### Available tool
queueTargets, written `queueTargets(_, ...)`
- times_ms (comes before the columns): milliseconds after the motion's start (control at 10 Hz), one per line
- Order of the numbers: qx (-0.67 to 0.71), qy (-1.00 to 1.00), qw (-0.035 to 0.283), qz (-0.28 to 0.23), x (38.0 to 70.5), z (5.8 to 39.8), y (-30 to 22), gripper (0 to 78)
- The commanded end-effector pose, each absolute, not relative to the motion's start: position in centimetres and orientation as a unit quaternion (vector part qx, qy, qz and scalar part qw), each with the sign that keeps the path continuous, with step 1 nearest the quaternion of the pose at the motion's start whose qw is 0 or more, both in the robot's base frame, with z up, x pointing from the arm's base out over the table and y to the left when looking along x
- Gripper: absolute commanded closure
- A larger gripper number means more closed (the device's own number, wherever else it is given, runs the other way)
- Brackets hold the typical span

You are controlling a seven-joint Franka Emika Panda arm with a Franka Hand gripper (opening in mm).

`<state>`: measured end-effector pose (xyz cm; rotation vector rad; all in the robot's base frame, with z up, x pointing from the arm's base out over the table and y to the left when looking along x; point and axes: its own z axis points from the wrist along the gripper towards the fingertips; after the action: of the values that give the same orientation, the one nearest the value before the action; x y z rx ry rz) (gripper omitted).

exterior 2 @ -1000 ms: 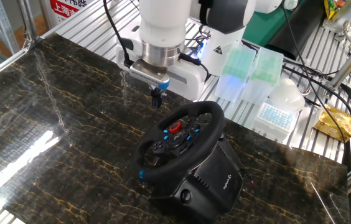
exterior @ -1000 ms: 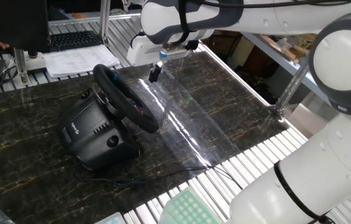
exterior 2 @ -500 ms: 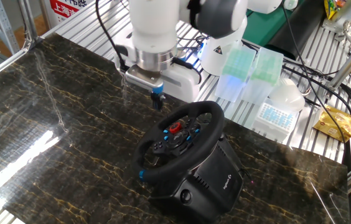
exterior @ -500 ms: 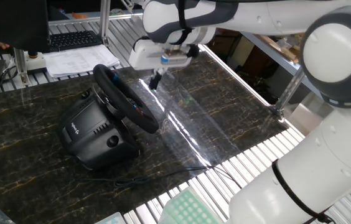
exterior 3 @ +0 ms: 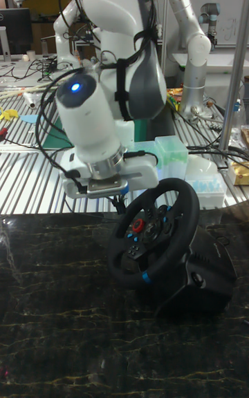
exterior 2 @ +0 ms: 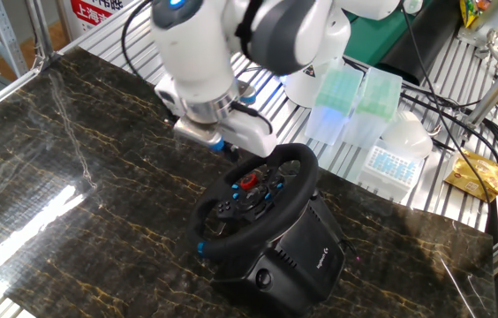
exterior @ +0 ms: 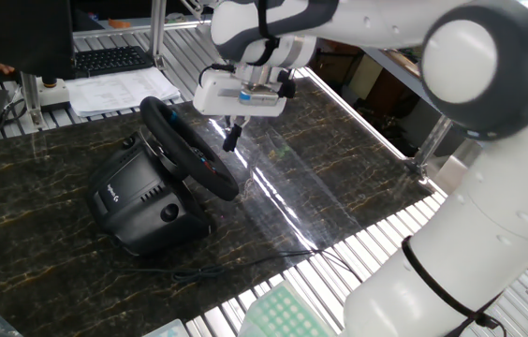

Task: Rotate the steering wheel 90 degrees clockwise

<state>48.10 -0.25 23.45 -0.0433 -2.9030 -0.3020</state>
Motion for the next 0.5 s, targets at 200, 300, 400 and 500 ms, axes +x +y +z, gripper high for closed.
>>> queueTargets(200, -0.005, -0.965, 0.177, -0.192, 47.29, 22.06, -0.14, 77.6)
queueTargets(300, -0.003, -0.964, 0.182, -0.192, 47.28, 22.05, -0.14, 77.6)
queueTargets(400, 0.002, -0.963, 0.187, -0.196, 47.28, 22.02, -0.14, 77.6)
queueTargets(500, 0.003, -0.962, 0.188, -0.198, 47.28, 22.00, -0.14, 77.6)
